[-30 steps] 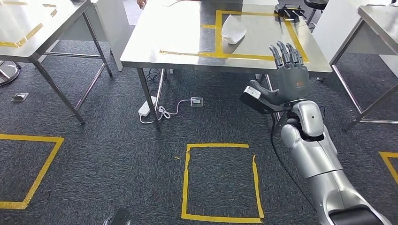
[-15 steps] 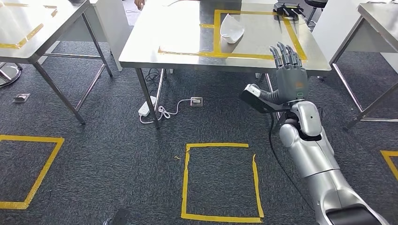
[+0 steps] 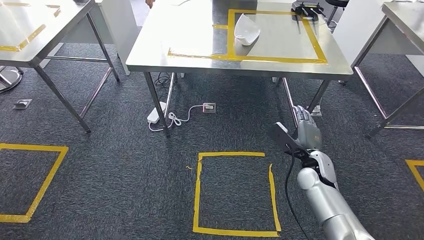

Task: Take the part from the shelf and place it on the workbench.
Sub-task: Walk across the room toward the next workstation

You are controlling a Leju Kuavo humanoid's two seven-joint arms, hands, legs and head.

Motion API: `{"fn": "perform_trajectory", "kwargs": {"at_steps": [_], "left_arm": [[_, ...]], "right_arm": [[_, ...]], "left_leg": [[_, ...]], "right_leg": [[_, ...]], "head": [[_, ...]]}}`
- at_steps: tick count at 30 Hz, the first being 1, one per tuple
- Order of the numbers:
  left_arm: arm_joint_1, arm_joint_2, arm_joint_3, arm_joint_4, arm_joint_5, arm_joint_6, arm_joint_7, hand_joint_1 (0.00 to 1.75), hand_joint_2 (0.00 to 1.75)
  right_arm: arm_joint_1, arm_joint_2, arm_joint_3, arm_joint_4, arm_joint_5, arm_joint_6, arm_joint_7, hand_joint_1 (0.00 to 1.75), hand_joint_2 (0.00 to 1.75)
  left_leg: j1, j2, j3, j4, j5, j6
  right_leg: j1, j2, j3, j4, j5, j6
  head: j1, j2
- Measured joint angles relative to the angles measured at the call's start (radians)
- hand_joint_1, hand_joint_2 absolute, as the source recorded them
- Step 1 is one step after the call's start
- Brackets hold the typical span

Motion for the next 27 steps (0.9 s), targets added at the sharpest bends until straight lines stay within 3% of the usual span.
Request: {"fn": "perform_trajectory", "kwargs": {"at_steps": [2,5,6,9,27], "left_arm": [[0.013,0.005,-0.028,-0.007,0.041,-0.009,0.010,0.00,1.75],[0.032,0.013,-0.070,-0.018,0.102,-0.024,0.025,0.00,0.44],[0.039,0.016,-0.083,-0.021,0.122,-0.028,0.030,0.00,0.00],[0.058,0.025,-0.126,-0.031,0.182,-0.043,0.045,0.00,0.00],[0.172,0.072,-0.379,-0.093,0.548,-0.128,0.136,0.00,0.00]], "right_arm": [[0.030,0.004,-0.011,0.020,-0.043,0.007,0.006,0.00,1.75],[0.076,0.011,-0.030,0.051,-0.109,0.016,0.016,0.00,1.75],[0.091,0.013,-0.037,0.062,-0.131,0.020,0.019,0.00,1.31],[0.136,0.020,-0.058,0.091,-0.196,0.030,0.028,0.00,0.00],[0.400,0.064,-0.192,0.276,-0.588,0.090,0.087,0.00,0.00]], "left_leg": [[0.000,0.000,0.000,0.000,0.000,0.000],[0.000,0.000,0.000,0.000,-0.001,-0.001],[0.000,0.000,0.000,0.000,-0.001,-0.001],[0.000,0.000,0.000,-0.001,-0.001,-0.001],[0.000,0.000,0.001,-0.002,-0.006,-0.004]], "right_leg": [[0.000,0.000,0.000,0.000,0.000,0.000],[0.000,0.000,0.000,0.000,-0.001,0.000],[0.000,0.000,0.000,0.000,-0.001,0.000],[0.000,0.000,-0.001,0.000,-0.002,0.000],[0.000,0.000,0.000,0.000,-0.007,-0.001]], "head": [[0.000,0.000],[0.000,0.000],[0.000,0.000],[0.000,0.000],[0.000,0.000]]}}
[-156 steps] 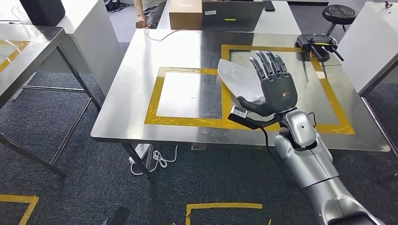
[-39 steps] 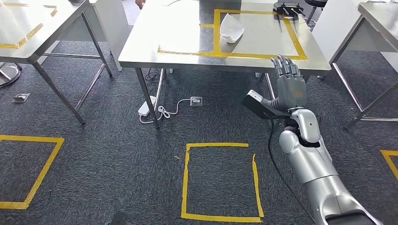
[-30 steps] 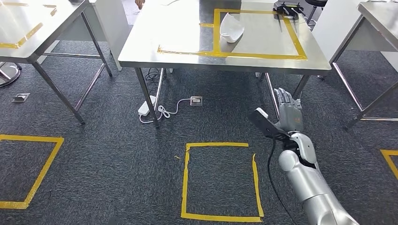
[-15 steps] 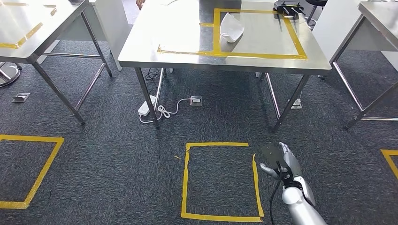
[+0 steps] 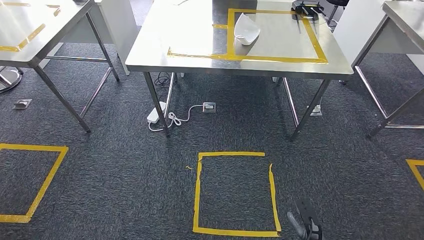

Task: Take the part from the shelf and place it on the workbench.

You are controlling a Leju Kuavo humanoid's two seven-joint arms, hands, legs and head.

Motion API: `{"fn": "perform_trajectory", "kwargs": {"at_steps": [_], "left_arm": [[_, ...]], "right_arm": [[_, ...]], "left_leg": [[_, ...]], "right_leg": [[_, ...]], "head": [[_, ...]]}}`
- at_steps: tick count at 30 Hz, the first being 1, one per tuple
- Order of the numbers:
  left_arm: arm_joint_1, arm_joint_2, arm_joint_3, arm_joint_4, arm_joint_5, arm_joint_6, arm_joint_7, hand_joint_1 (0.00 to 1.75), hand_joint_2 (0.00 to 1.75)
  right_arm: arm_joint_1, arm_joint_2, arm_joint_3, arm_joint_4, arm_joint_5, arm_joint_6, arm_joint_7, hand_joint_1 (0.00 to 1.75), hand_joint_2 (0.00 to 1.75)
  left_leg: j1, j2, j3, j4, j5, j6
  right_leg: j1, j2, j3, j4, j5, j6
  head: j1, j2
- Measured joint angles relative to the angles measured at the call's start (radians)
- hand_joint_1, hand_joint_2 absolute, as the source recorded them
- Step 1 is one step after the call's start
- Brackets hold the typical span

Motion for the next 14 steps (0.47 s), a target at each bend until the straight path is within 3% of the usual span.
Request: {"fn": "perform_trajectory", "kwargs": {"at_steps": [9,14], "left_arm": [[0.047,0.020,-0.107,-0.025,0.172,-0.039,0.044,0.00,0.00],[0.049,0.027,-0.132,-0.045,0.198,-0.048,0.050,0.00,0.00]], "right_arm": [[0.100,0.020,-0.056,0.075,-0.184,0.028,0.028,0.00,0.00],[0.127,0.026,-0.069,0.106,-0.211,0.030,0.031,0.00,0.00]], "left_leg": [[0.000,0.000,0.003,0.000,-0.005,0.000],[-0.003,0.003,0.008,0.001,-0.008,0.002]], "right_leg": [[0.000,0.000,0.004,0.001,-0.005,0.001],[-0.002,0.003,0.004,0.001,-0.006,0.004]], "head": [[0.000,0.000],[0.000,0.000]]}}
